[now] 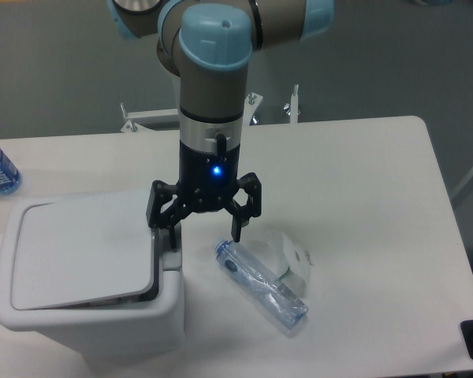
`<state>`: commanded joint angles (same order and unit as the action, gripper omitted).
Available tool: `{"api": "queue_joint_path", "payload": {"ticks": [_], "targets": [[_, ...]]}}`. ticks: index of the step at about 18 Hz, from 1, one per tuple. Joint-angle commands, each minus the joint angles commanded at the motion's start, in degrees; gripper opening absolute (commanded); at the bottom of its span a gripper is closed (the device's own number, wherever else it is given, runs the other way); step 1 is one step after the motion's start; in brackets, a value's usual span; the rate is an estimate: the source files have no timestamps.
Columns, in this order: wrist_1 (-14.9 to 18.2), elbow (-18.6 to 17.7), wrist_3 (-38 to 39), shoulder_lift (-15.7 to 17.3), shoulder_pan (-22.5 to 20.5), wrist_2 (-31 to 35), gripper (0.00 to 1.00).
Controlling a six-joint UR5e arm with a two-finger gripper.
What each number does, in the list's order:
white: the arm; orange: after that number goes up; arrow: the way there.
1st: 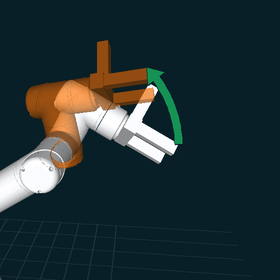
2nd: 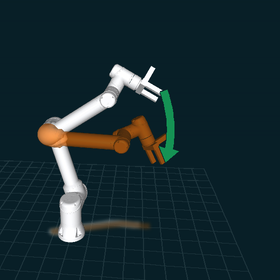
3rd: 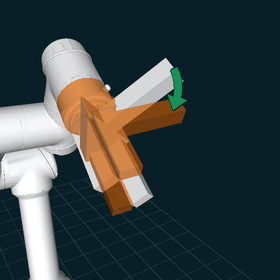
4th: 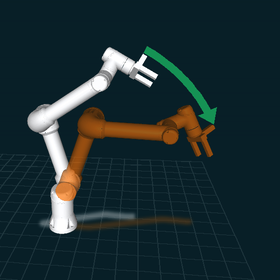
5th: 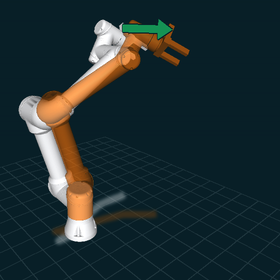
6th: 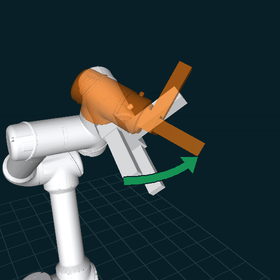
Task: Open the trash can
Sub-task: 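Raise the gripper away from the opened trash can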
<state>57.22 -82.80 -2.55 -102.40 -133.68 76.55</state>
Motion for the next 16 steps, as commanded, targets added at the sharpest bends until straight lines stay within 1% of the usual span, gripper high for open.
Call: {"api": "queue_joint_path", "payload": {"ticks": [4,6,7,8,9,10,11,12,13,15,16], "targets": [[0.0,4.13,-0.35,0.53,-5.18,-0.26,1.0],[0.0,4.4,-2.1,0.88,-8.08,0.0,1.0],[-0.44,4.23,-3.68,1.75,-9.4,0.61,1.0],[-0.27,3.88,-5.52,2.02,-10.19,2.09,1.0],[0.0,3.44,-7.63,2.11,-10.9,5.76,1.0],[0.44,2.57,-9.82,2.37,-12.47,9.89,1.0],[0.7,1.69,-12.98,2.46,-13.7,12.37,1.0],[0.79,0.55,-17.71,2.46,-14.24,13.87,1.0],[1.57,-0.94,-24.63,3.16,-14.68,14.84,1.0],[4.73,-4.54,-40.52,5.26,-17.39,19.57,1.0],[4.92,-6.21,-47.83,6.5,-18.37,21.43,1.0]]}}
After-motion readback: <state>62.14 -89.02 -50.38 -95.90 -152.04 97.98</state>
